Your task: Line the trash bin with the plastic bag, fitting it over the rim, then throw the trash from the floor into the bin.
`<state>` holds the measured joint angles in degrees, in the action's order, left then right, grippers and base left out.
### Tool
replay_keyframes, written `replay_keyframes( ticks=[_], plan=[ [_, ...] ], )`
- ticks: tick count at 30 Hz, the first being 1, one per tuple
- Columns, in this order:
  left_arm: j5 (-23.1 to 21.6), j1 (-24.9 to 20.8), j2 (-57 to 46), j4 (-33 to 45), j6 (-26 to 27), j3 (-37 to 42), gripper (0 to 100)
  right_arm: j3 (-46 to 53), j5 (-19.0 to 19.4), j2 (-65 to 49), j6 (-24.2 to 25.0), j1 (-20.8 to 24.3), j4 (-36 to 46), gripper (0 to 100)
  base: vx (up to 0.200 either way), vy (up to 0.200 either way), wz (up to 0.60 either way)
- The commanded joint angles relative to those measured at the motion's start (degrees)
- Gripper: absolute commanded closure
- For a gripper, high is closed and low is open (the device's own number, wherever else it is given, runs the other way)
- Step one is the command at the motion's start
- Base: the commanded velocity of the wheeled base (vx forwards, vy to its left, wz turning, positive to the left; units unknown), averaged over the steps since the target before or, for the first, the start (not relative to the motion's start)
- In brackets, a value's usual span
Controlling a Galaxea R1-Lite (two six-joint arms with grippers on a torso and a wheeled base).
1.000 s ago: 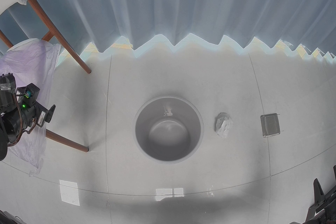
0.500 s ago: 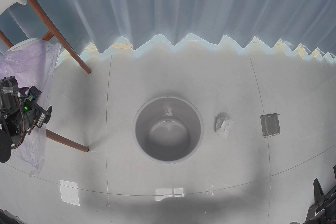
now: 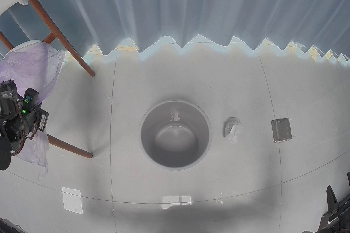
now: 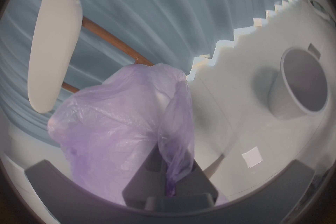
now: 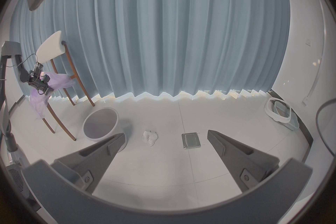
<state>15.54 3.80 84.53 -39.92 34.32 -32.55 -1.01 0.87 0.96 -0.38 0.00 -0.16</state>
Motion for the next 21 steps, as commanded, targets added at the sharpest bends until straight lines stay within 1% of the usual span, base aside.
replay_keyframes(
  ticks=[1, 4, 5, 6, 7, 8, 11, 12, 14, 15, 16, 17, 18, 19, 20, 21],
  plan=[
    [-2.7, 0.1, -1.9, -0.2, -7.7, 0.5, 100, 0.9, 0.0, -1.0, 0.0, 0.0, 0.0, 0, 0.0, 0.0, 0.0],
    [-4.5, 0.0, -2.9, 0.2, -16.2, 0.9, 100, 0.9, 0.0, -1.0, 0.0, 0.0, 0.0, 0, 0.0, 0.0, 0.0],
    [-6.2, 0.2, -3.4, 0.4, -21.0, 1.3, 100, 0.9, 0.0, -1.0, -0.1, 0.0, 0.0, 0, 0.0, 0.0, 0.0],
    [-7.1, 0.2, -3.6, 0.4, -22.5, 1.3, 100, 0.9, 0.0, -1.0, -0.1, 0.0, 0.0, 0, 0.0, 0.0, 0.0],
    [-7.1, 0.2, -3.6, 0.4, -22.5, 1.3, 100, 0.9, 0.0, -1.0, -0.1, 0.0, 0.0, 0, 0.0, 0.0, 0.0],
    [-13.4, 2.7, -5.1, -0.1, -31.2, 2.7, 100, 0.9, 0.0, -1.0, -0.1, 0.0, 0.0, 0, 0.0, 0.0, 0.0],
    [-21.7, 6.1, -7.9, -0.2, -39.0, 4.5, 100, 0.9, 0.0, -1.0, 0.0, 0.0, 0.0, 0, 0.0, 0.0, 0.0],
    [-21.7, 6.1, -7.9, -0.2, -39.0, 4.5, 100, 0.9, 0.0, -1.0, 0.0, 0.0, 0.0, 0, 0.0, 0.0, 0.0],
    [-27.8, 9.7, -10.0, -0.2, -45.7, 5.9, 100, 0.9, 0.0, -1.0, 0.0, 0.0, 0.0, 0, 0.0, 0.0, 0.0],
    [-29.3, 10.4, -10.4, -0.2, -47.8, 6.4, 100, 0.9, 0.0, -1.0, -0.1, 0.0, 0.0, 0, 0.0, 0.0, 0.0],
    [-29.6, 10.5, -10.4, -0.3, -48.0, 6.4, 100, 0.9, 0.0, -1.0, 0.0, 0.0, 0.0, 0, 0.0, 0.0, 0.0],
    [-32.4, 11.6, -11.4, -0.3, -52.4, 6.8, 100, 0.9, 0.0, -1.0, -0.1, 0.0, 0.0, 0, 0.0, 0.0, 0.0],
    [-33.6, 11.9, -11.9, -0.3, -54.4, 7.1, 100, 0.9, 0.0, -1.0, -0.1, 0.0, 0.0, 0, 0.0, 0.0, 0.0],
    [-33.7, 12.0, -12.0, -0.3, -54.8, 7.1, 100, 0.9, 0.0, -1.0, -0.1, 0.0, 0.0, 0, 0.0, 0.0, 0.0],
    [-36.3, 12.5, -13.0, -0.3, -59.3, 7.7, 100, 0.9, 0.0, -1.0, -0.1, 0.0, 0.0, 0, 0.0, 0.0, 0.0],
    [-37.7, 12.5, -13.5, -0.5, -61.9, 7.9, 100, 0.9, 0.0, -1.0, 0.0, 0.0, 0.0, 0, 0.0, 0.0, 0.0]
  ],
)
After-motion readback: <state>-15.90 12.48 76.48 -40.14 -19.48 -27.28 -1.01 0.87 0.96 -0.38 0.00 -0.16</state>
